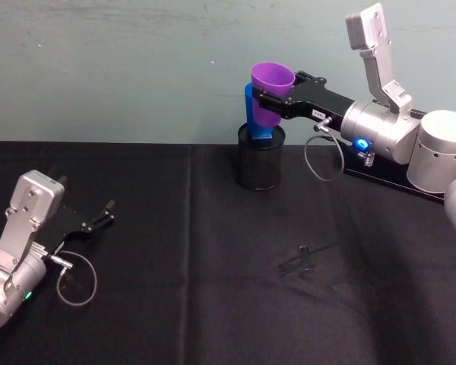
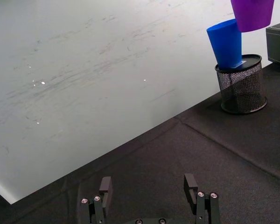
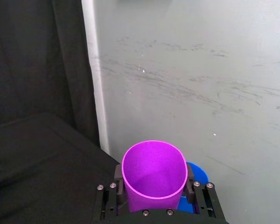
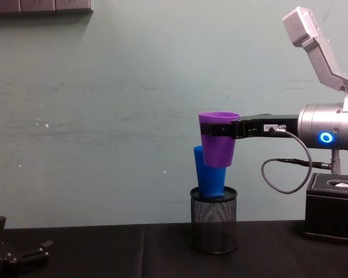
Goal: Pick up one cup with a gripper and tap it against the other cup.
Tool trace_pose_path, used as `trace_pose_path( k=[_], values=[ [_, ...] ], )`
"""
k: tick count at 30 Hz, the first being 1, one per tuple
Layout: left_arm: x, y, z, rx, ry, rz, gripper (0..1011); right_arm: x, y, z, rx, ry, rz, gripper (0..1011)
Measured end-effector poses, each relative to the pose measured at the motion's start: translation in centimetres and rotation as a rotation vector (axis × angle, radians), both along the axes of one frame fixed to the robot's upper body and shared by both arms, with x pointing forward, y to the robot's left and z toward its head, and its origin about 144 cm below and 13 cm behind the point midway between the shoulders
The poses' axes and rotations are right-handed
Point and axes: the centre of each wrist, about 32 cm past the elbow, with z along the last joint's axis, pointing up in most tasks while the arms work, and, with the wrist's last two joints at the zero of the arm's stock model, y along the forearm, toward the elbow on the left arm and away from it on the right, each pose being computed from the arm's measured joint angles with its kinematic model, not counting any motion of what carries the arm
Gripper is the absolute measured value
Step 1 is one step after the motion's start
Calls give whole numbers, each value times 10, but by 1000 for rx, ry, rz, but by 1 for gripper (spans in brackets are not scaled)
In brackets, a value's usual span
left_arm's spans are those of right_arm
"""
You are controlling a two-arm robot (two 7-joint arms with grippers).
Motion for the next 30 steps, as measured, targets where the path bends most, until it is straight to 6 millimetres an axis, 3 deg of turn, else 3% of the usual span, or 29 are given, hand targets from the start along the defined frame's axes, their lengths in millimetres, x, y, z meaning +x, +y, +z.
trace_pose_path(
  k=[30],
  values=[
    [0,0,0,0,0,0,1011,6,4,0,5,-1,-13,729]
  ],
)
